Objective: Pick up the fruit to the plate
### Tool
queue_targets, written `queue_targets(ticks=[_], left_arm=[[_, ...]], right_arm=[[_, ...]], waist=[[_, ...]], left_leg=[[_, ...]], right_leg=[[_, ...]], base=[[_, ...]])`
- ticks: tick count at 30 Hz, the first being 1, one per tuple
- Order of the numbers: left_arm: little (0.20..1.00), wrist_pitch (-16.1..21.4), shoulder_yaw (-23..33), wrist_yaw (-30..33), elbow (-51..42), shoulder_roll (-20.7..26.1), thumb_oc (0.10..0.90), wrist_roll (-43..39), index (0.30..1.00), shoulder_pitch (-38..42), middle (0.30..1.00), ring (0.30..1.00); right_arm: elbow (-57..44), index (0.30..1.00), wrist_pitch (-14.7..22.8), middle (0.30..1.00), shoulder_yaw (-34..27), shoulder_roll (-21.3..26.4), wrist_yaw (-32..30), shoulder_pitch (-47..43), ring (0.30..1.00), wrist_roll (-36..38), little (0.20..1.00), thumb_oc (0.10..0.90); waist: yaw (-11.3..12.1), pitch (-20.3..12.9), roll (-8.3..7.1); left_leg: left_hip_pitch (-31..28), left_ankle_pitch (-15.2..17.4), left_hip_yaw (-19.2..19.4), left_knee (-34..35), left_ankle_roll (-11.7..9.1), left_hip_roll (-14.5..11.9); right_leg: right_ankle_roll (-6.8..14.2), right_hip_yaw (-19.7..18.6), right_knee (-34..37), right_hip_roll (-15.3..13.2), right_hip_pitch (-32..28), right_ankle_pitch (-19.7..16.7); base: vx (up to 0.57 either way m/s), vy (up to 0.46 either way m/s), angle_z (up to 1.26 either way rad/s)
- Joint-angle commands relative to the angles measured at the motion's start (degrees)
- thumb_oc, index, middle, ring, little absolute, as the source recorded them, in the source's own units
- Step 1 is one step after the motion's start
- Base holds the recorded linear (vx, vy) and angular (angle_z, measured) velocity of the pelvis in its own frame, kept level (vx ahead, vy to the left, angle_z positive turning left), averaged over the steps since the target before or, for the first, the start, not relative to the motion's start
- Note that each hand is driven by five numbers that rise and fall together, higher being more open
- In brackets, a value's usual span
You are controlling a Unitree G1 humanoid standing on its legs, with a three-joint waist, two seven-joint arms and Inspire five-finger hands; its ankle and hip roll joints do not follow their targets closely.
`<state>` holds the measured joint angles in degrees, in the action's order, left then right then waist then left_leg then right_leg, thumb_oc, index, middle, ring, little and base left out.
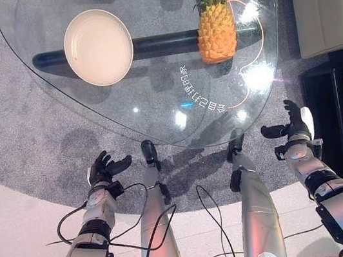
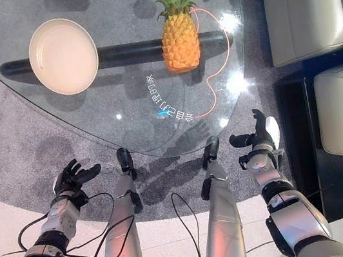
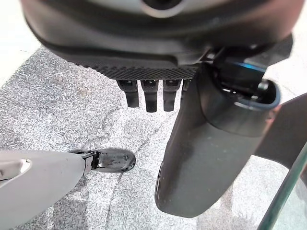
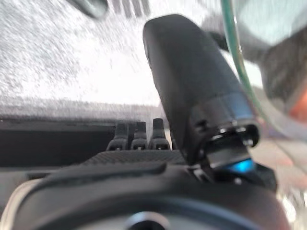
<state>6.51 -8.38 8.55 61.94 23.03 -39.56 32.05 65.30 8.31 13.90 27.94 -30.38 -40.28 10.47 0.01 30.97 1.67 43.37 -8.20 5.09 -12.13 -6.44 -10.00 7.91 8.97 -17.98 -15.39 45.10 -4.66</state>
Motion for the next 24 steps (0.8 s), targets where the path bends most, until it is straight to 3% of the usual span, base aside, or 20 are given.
queue_targets(ticks=[1,5,14,18,24], left_arm=[[0.9,2.0,-0.5,1.9,2.7,3.0,0.8,0.6,0.9,-2.3,0.9,0.9],[0.9,2.4,-1.1,2.3,2.4,2.5,0.8,0.4,0.9,-2.9,0.9,0.9],[0.9,3.3,-2.3,3.4,0.6,0.9,0.8,-0.3,0.9,-4.7,0.9,0.9],[0.9,3.3,-2.1,3.8,0.4,0.3,0.8,0.2,0.9,-5.0,0.9,0.9],[0.9,4.0,-1.6,3.1,1.0,-0.2,0.8,0.8,0.9,-5.3,0.9,0.9]], right_arm=[[-1.4,0.9,4.6,0.9,-4.5,7.6,-9.4,1.8,0.9,4.9,0.9,0.8],[-4.4,0.9,8.1,0.9,-6.8,8.7,-14.1,0.9,0.9,7.3,0.9,0.8],[-23.4,0.9,9.1,0.9,-5.9,10.6,-25.7,-1.9,0.9,6.4,0.9,0.8],[-32.6,0.9,8.0,0.9,-5.6,10.4,-28.1,-2.6,0.9,3.0,0.9,0.8],[-40.6,0.9,8.5,0.9,-4.3,9.7,-26.7,-3.2,0.9,1.5,0.9,0.8]], waist=[[1.0,-1.2,-0.77],[1.0,-1.2,-0.68],[0.5,-1.2,-0.55],[0.2,-1.2,-0.33],[0.1,-1.2,0.02]], left_leg=[[3.3,6.3,-4.5,-8.8,-1.5,-0.6],[3.1,6.4,-4.4,-8.4,-1.5,-0.5],[2.9,5.9,-4.0,-6.9,-1.3,0.1],[2.9,5.7,-4.0,-6.5,-1.1,0.4],[2.7,5.4,-3.7,-6.1,-1.0,0.7]], right_leg=[[2.6,-0.8,-2.8,-2.0,2.1,0.4],[2.8,-0.5,-2.3,-2.1,2.0,0.1],[2.7,-0.1,-1.5,-2.4,2.2,-0.4],[2.8,-0.3,-1.4,-2.3,2.3,-0.2],[2.6,-0.3,-1.4,-2.2,2.3,0.1]], base=[[0.0,0.0,0.0],[0.0,0.0,0.0],[0.0,0.03,-0.01],[0.0,0.037,0.0],[0.0,0.018,0.0]])
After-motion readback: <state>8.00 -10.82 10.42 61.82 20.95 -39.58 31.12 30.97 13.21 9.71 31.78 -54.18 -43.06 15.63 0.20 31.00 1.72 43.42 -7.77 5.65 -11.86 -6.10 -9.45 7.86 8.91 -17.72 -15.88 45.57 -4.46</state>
